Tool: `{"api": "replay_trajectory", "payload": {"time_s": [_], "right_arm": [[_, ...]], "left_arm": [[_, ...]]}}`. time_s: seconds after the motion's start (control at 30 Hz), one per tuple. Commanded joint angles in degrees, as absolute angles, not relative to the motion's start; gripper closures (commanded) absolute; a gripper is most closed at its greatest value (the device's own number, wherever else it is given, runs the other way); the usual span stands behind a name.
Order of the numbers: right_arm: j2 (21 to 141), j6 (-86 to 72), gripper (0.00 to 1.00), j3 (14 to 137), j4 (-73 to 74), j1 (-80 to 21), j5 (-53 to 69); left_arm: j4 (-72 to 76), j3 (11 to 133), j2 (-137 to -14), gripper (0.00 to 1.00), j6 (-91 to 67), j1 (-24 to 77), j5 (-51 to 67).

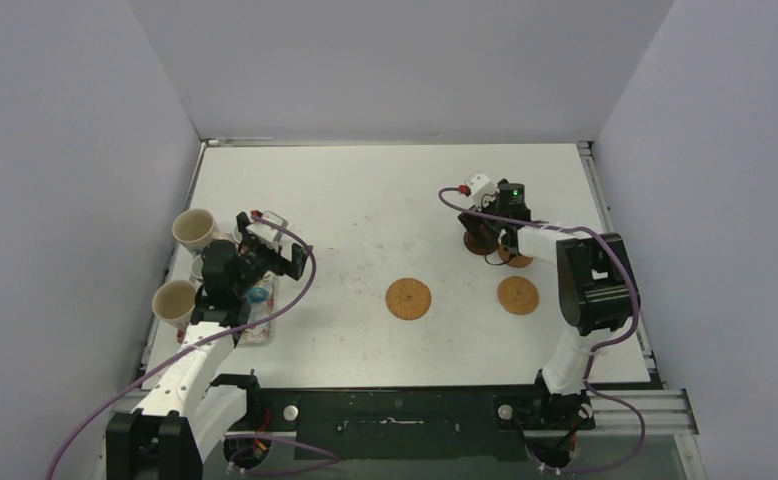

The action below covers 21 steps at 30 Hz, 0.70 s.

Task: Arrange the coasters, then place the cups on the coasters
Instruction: Move the coaster to the center of the board.

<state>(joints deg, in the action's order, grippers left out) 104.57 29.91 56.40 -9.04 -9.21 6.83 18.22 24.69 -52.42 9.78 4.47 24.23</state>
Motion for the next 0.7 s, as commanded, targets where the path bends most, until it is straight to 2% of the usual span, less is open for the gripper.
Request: {"api": "replay_trajectory", "payload": {"time_s": [0.0, 0.17, 0.43, 0.67], "right_arm": [[104.1, 34.5, 0.00, 53.1, -3.1, -14.7, 7.2], [103.1, 35.1, 0.00, 51.0, -3.3, -19.6, 3.0], [101.2, 33.1, 0.00, 51.5, -4.8, -18.7, -3.0], [85.6, 31.5, 0.00, 53.8, 9.5, -9.2, 11.0]], "left_arm": [[20.5, 25.6, -52.4, 0.03, 10.5, 4.8, 24.3], [20.5, 25.6, -52.1, 0.03, 10.5, 4.8, 24.2], [20.4, 25.6, -52.2, 0.03, 10.5, 4.8, 24.0], [20.3, 25.5, -52.1, 0.03, 10.5, 4.8, 24.0]]}}
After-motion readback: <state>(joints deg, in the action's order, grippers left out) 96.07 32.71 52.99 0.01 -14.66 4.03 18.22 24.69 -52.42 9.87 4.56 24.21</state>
